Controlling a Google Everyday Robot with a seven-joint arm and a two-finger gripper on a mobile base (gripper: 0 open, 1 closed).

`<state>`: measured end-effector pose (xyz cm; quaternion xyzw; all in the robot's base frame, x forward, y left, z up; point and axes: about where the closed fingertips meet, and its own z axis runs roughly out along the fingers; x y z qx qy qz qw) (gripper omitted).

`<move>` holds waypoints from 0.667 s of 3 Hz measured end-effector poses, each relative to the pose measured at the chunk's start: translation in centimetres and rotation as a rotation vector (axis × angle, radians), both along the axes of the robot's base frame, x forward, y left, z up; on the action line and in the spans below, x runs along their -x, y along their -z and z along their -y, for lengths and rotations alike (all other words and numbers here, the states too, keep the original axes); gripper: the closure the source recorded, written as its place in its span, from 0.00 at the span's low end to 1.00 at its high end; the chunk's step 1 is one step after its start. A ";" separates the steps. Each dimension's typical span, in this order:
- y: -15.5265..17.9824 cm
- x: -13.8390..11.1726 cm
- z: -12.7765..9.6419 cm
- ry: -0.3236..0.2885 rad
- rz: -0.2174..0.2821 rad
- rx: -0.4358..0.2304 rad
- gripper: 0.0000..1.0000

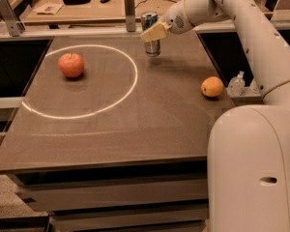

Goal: Move redbull can near orange

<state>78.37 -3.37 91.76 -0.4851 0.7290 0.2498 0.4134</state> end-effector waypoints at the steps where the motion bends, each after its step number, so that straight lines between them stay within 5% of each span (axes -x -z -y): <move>1: -1.0 0.6 3.1 0.023 0.004 0.039 1.00; 2: -1.1 1.4 6.2 0.061 -0.011 0.071 1.00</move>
Offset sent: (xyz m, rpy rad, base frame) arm -0.0267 -0.1099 0.0179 -0.1124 0.0249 -0.1189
